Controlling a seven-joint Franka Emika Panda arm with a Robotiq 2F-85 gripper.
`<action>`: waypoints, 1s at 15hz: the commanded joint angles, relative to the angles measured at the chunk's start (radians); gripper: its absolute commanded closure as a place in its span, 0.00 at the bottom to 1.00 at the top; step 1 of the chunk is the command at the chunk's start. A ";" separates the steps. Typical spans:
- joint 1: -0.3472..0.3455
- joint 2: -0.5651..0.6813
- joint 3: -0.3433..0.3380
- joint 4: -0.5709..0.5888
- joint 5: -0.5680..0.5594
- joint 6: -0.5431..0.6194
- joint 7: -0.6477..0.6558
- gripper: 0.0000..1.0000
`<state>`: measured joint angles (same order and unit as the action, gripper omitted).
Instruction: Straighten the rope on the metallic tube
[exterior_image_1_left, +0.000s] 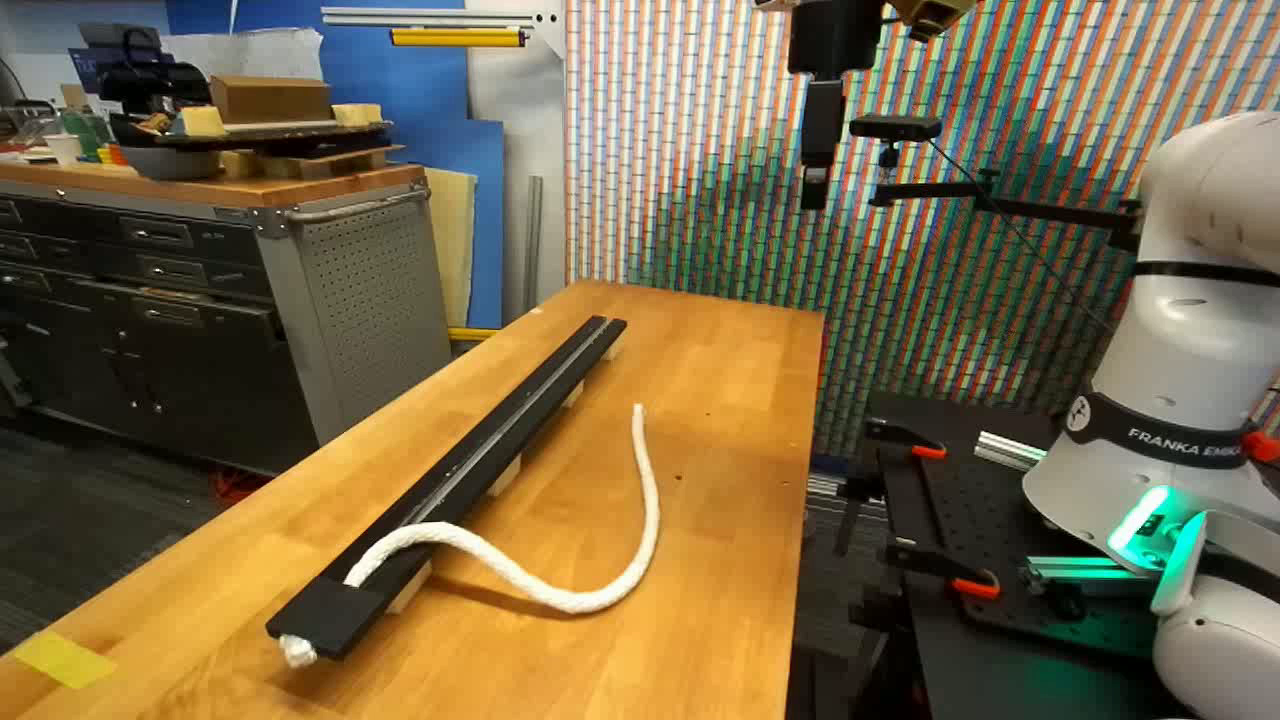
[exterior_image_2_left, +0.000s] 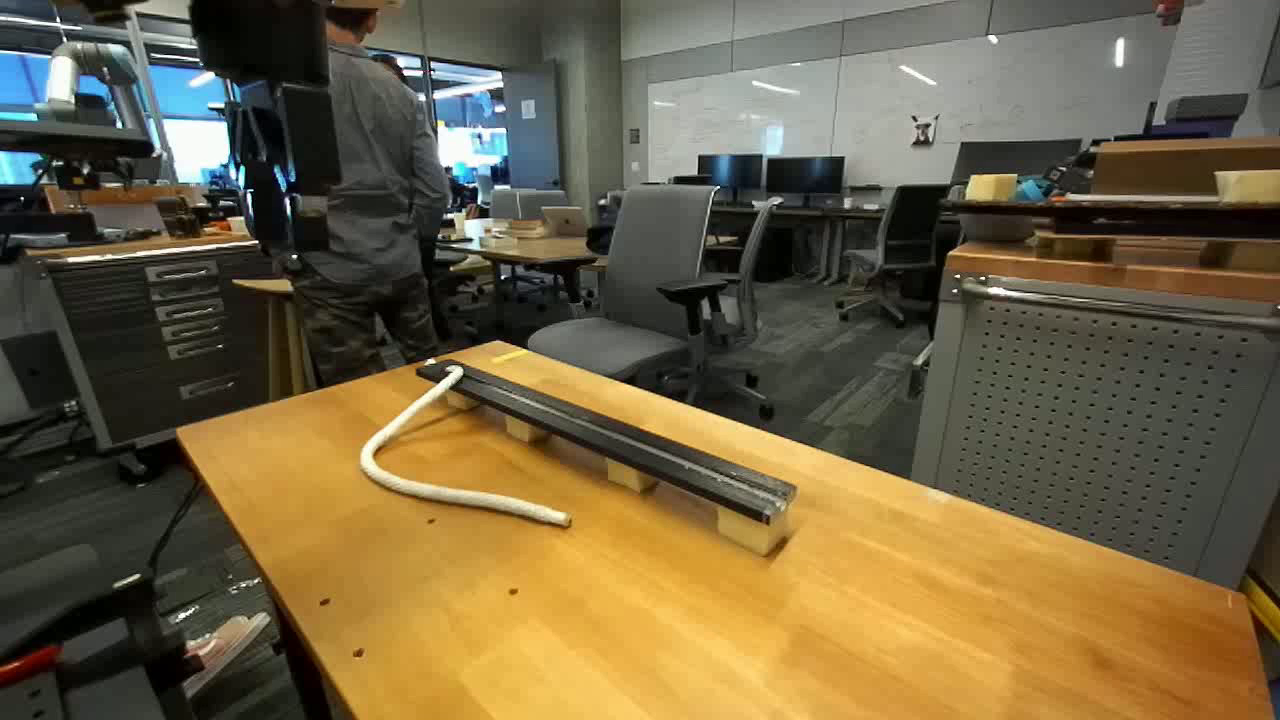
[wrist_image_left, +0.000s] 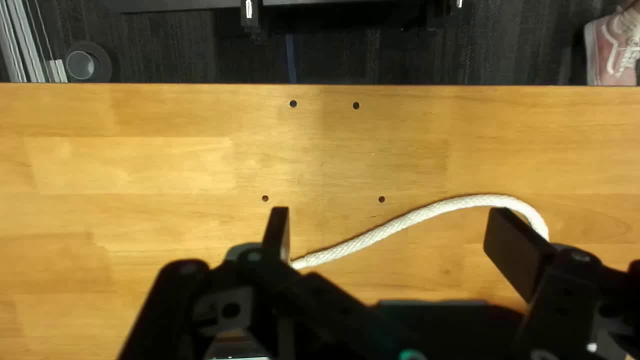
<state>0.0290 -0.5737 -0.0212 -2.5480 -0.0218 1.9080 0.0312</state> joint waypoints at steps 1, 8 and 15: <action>-0.012 0.001 0.010 0.002 0.006 -0.002 -0.006 0.00; -0.012 0.000 0.010 0.003 0.006 -0.002 -0.006 0.00; -0.025 0.074 0.019 0.000 0.124 0.170 0.162 0.00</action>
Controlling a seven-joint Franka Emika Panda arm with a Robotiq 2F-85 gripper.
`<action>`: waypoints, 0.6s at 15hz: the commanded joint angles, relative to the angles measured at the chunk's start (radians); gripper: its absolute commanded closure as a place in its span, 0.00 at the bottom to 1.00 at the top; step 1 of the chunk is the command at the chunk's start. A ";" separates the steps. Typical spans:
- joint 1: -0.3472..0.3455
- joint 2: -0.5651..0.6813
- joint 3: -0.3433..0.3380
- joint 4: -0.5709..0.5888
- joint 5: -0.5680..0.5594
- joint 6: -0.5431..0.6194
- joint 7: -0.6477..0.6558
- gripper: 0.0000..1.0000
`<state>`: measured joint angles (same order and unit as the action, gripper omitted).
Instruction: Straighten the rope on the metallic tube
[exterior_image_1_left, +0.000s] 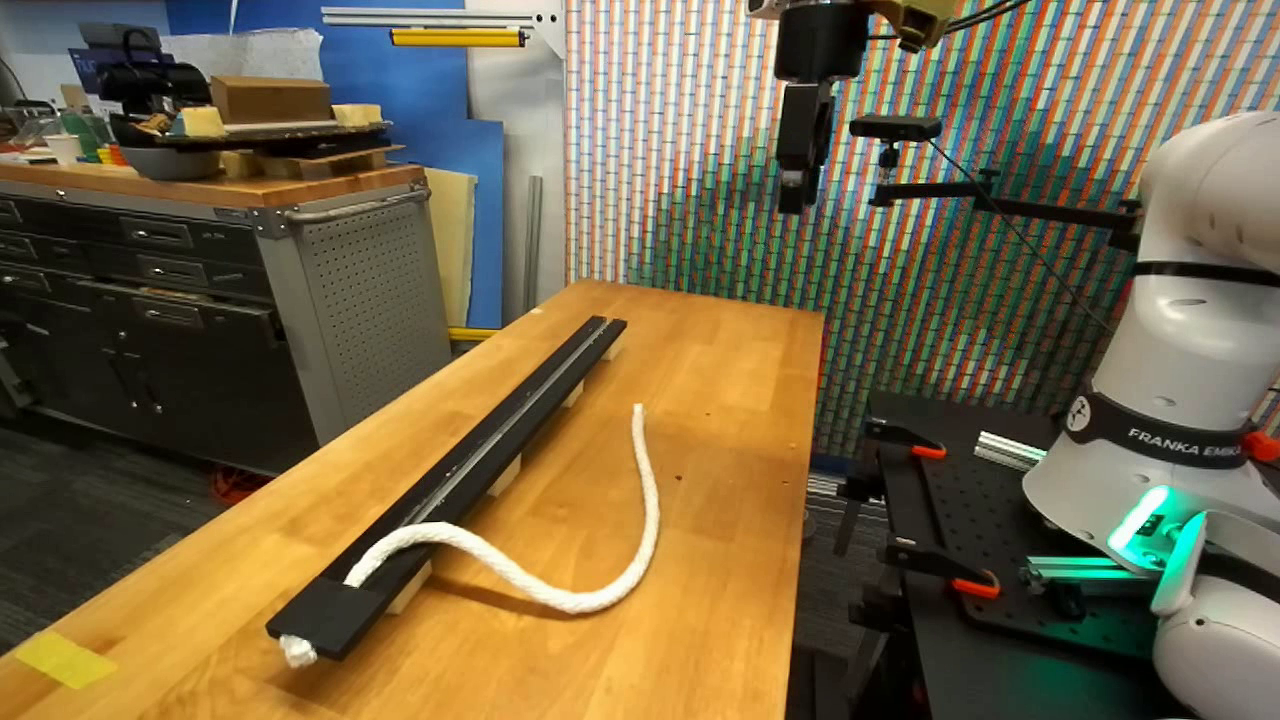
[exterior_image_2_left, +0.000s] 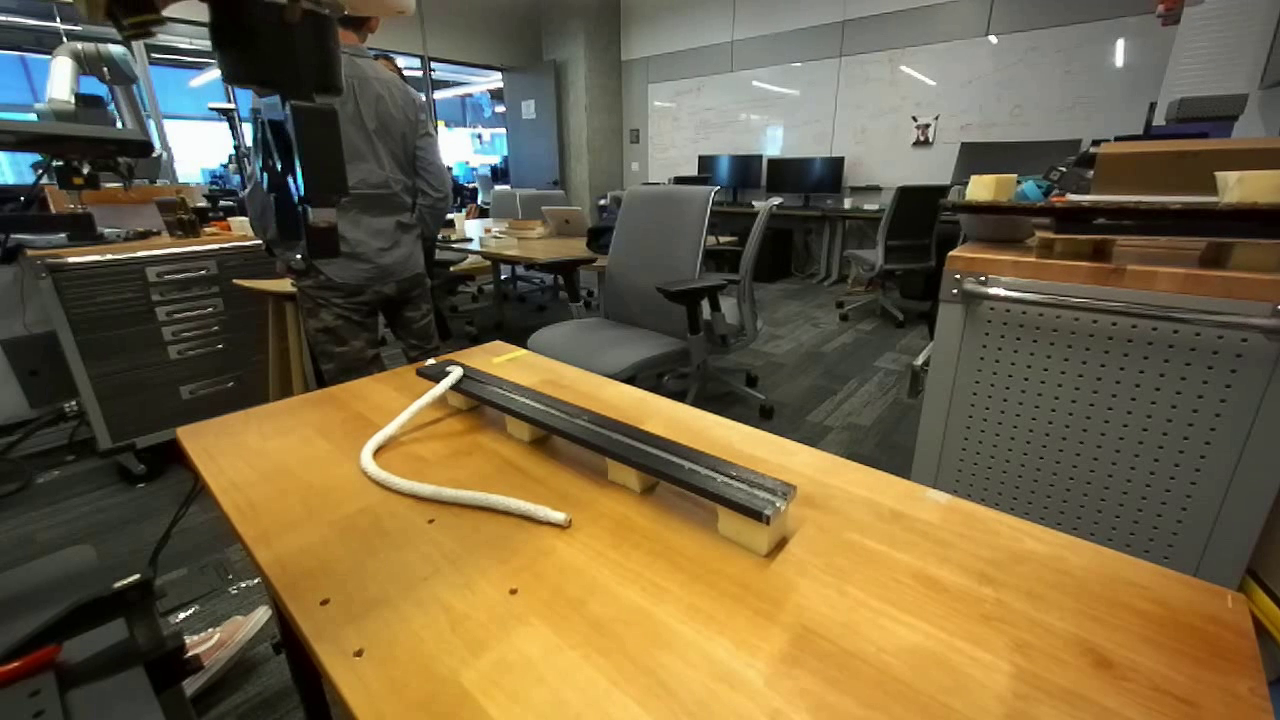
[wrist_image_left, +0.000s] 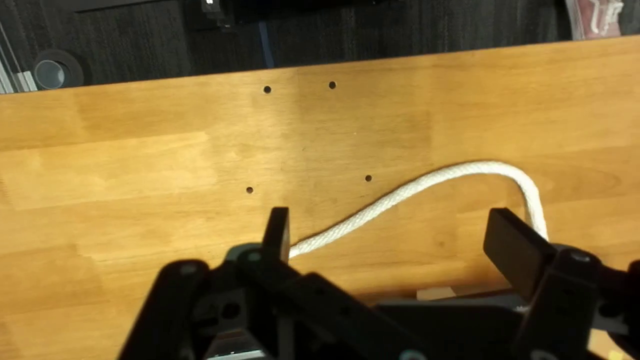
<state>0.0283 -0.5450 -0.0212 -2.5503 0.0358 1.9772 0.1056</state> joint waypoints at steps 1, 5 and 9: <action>-0.028 0.064 0.025 -0.002 0.083 0.157 0.121 0.00; -0.053 0.177 0.063 -0.019 0.083 0.413 0.289 0.00; -0.122 0.308 0.140 -0.016 -0.017 0.611 0.538 0.00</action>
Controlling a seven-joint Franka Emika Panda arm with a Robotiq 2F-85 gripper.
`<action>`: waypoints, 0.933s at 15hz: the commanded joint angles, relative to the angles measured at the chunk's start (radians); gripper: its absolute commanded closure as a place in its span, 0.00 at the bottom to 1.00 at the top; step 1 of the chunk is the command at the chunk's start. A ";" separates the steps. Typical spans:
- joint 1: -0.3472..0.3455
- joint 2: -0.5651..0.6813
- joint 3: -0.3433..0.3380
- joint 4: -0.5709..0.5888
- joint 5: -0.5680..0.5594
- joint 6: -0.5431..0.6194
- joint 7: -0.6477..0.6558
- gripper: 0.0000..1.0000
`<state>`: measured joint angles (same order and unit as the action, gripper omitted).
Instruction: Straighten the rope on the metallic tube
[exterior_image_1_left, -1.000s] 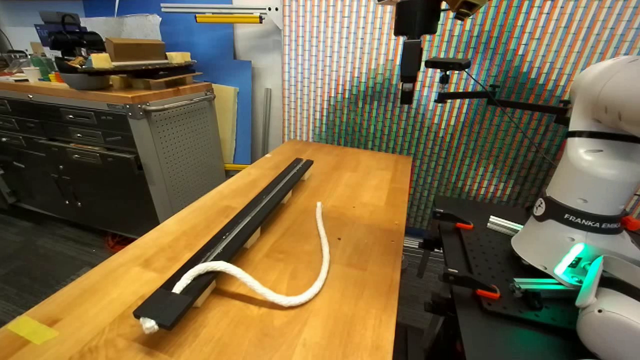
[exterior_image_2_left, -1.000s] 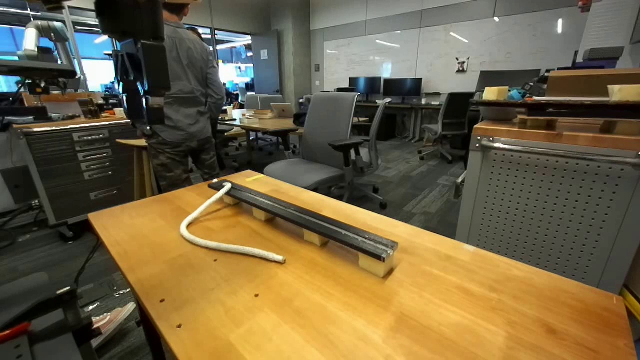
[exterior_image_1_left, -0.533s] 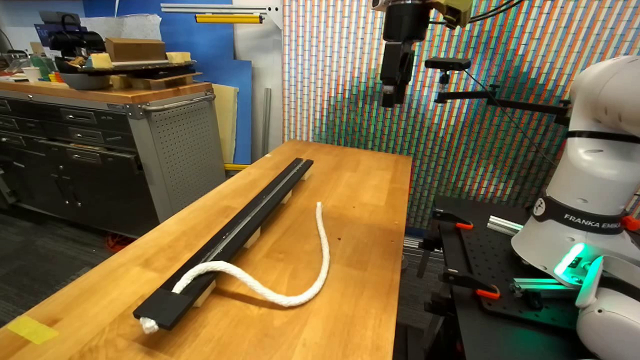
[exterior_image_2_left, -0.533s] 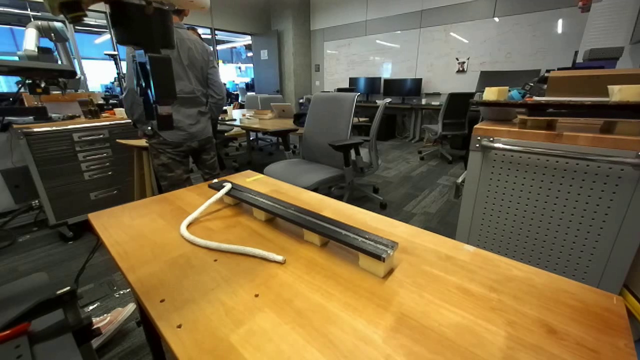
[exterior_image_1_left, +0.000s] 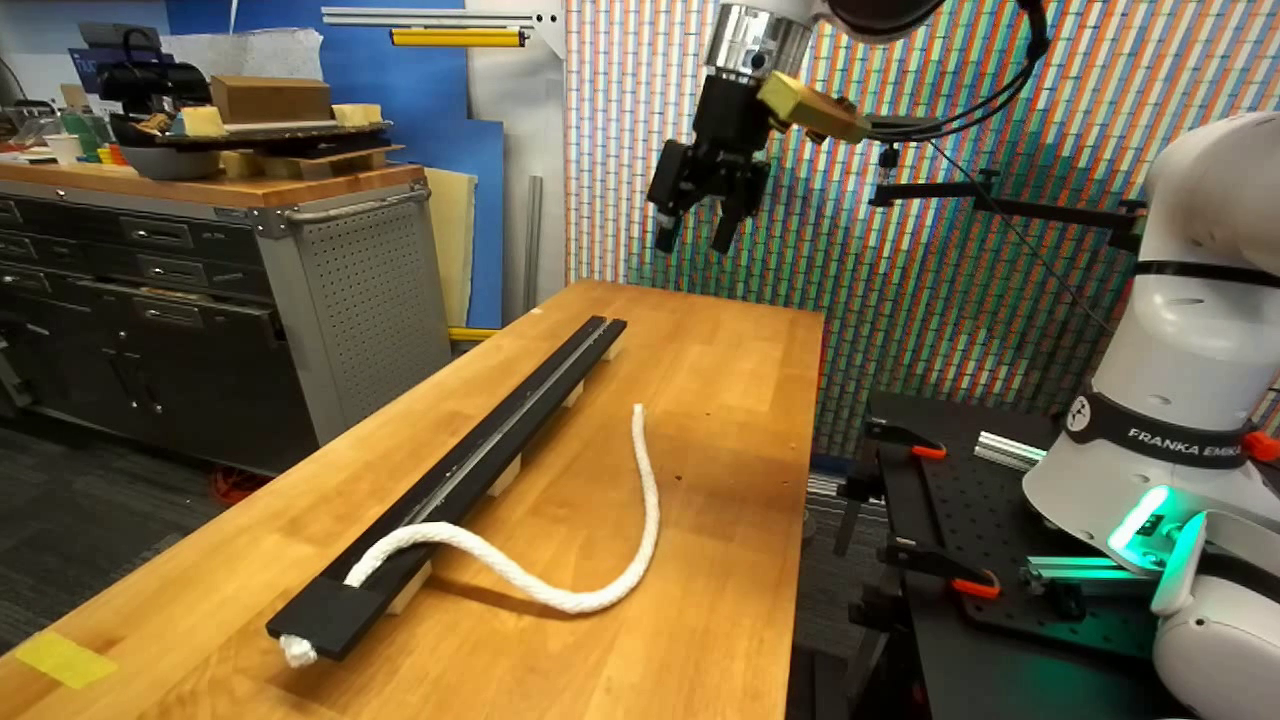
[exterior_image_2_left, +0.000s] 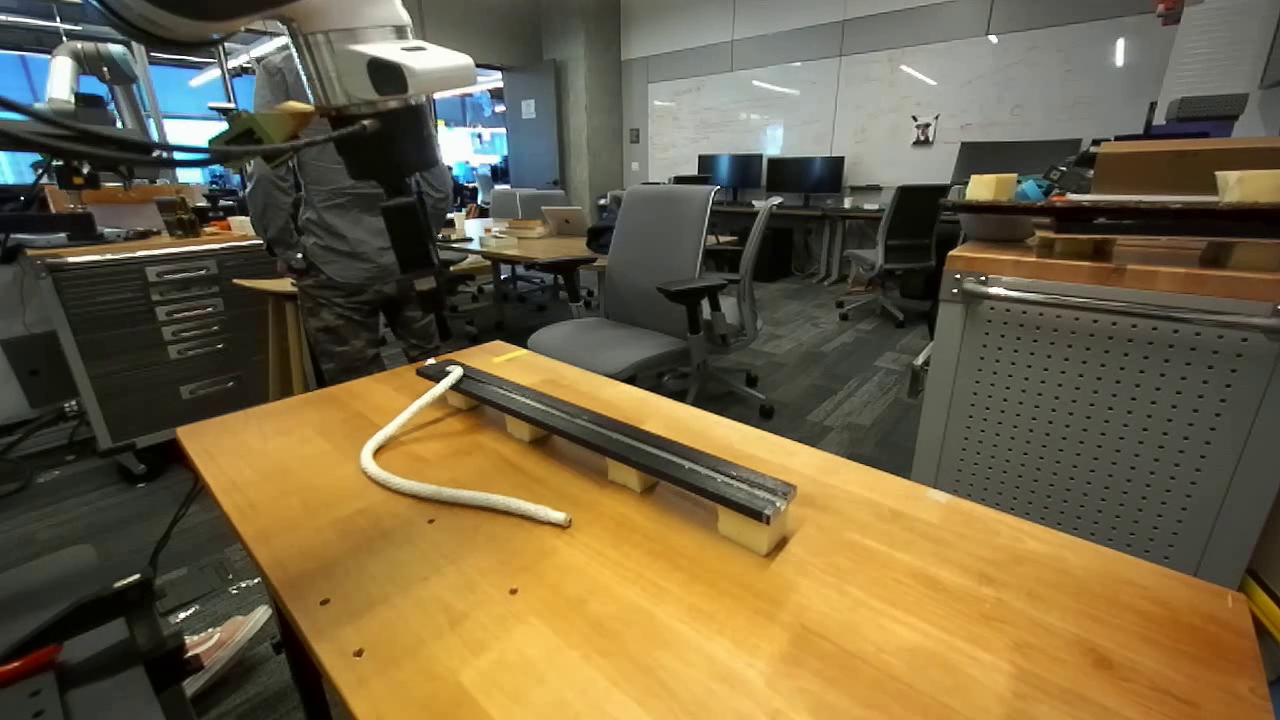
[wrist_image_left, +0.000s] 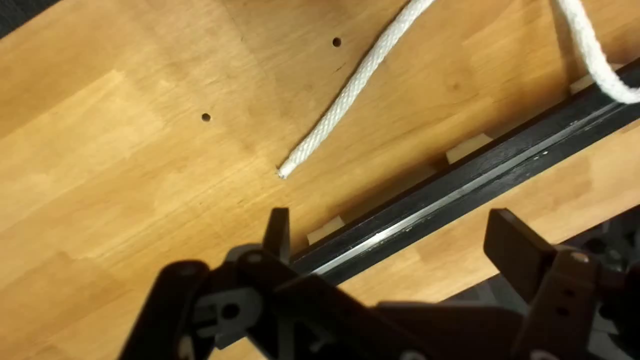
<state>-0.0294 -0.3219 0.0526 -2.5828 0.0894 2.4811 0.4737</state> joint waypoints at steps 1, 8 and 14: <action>-0.083 0.114 0.084 0.025 -0.111 0.128 0.240 0.00; -0.080 0.257 0.075 0.097 -0.372 0.095 0.597 0.00; -0.024 0.367 0.032 0.160 -0.359 0.110 0.573 0.00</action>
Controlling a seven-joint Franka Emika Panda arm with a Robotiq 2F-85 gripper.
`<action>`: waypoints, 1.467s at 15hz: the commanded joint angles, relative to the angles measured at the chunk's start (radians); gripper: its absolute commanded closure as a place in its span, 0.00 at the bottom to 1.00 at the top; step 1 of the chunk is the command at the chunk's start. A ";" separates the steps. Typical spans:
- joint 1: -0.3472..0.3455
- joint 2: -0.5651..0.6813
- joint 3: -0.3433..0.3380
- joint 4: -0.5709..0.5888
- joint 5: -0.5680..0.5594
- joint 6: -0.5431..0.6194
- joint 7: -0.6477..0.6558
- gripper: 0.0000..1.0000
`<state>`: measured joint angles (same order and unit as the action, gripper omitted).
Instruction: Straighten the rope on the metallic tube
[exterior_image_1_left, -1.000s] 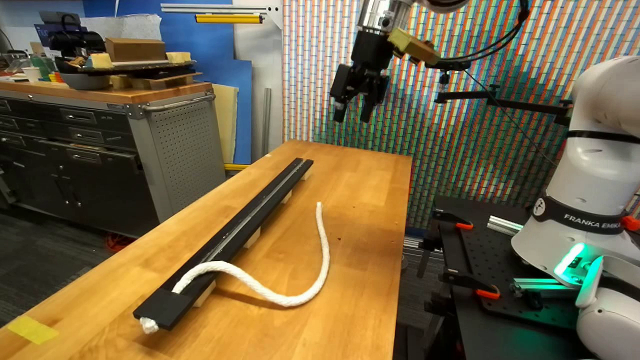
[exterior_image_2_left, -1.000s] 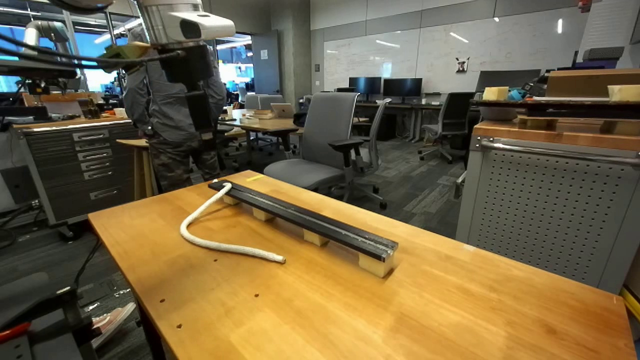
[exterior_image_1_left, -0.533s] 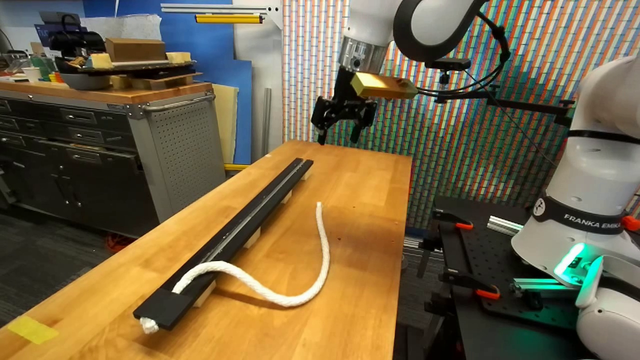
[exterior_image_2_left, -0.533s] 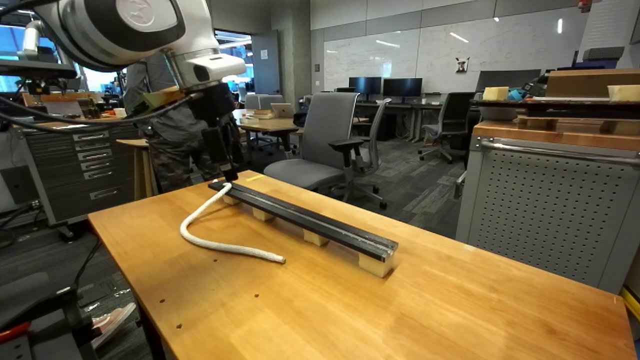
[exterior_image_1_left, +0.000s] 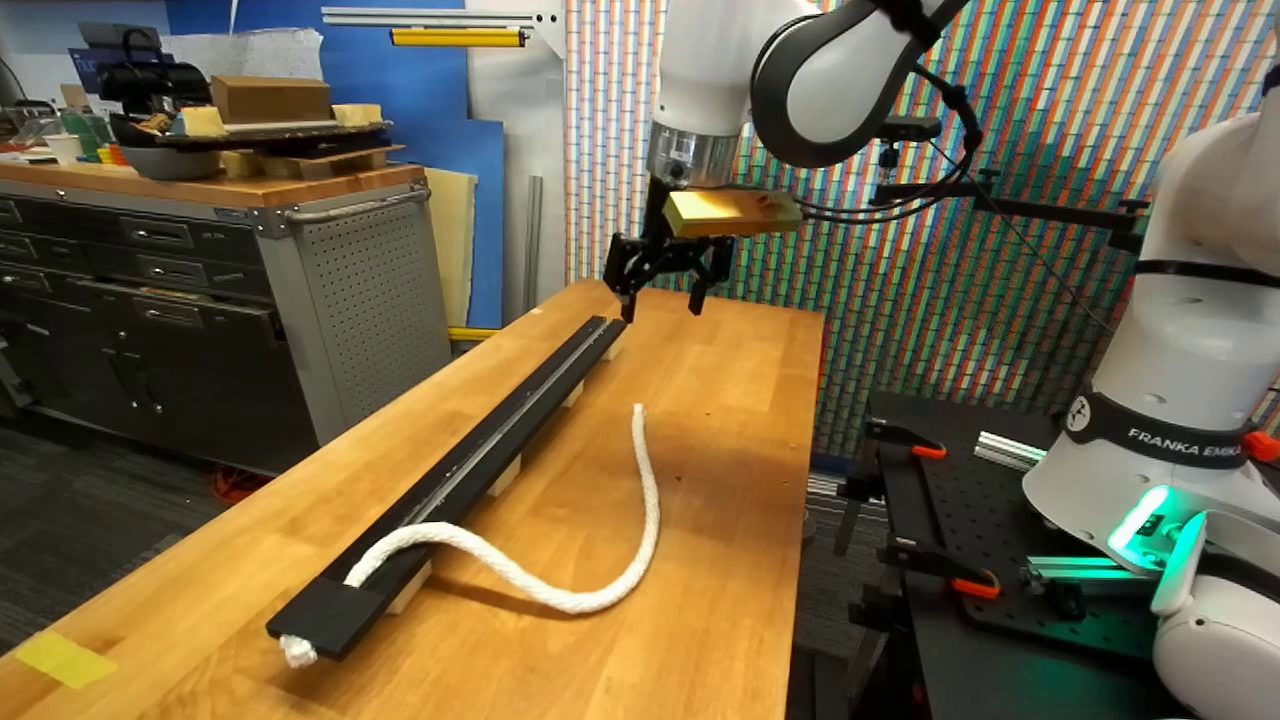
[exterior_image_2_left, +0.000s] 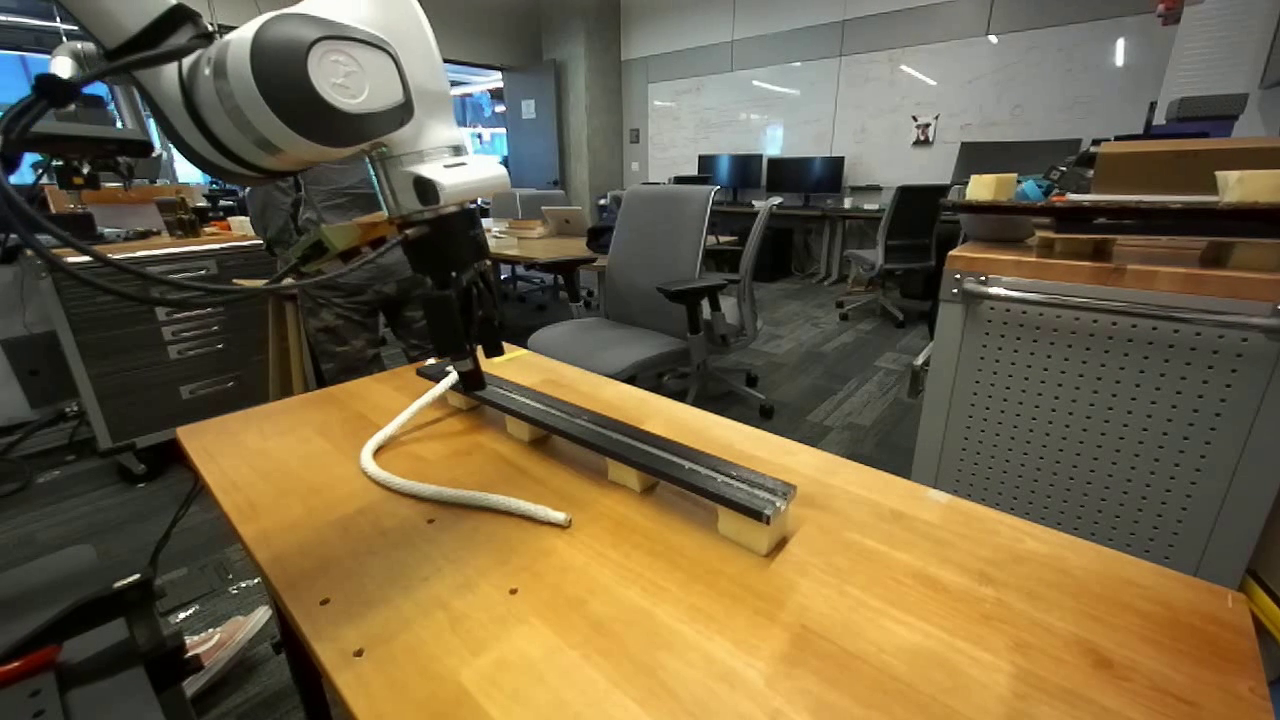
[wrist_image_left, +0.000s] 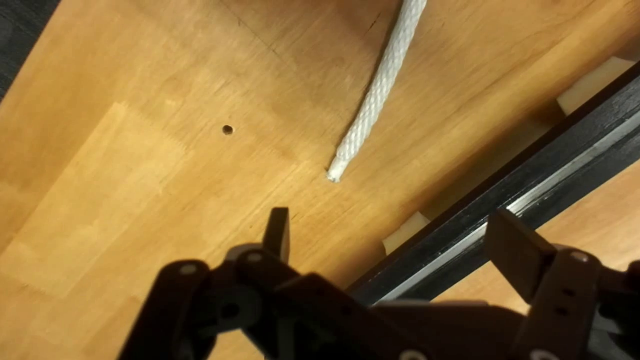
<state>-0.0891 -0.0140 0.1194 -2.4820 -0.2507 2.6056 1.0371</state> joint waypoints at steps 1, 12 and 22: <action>0.043 0.081 -0.045 0.071 -0.014 -0.007 0.002 0.00; 0.110 0.276 -0.136 0.175 0.052 0.016 -0.068 0.00; 0.114 0.418 -0.171 0.251 0.162 0.064 -0.154 0.00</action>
<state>0.0168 0.3565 -0.0398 -2.2743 -0.1555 2.6433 0.9502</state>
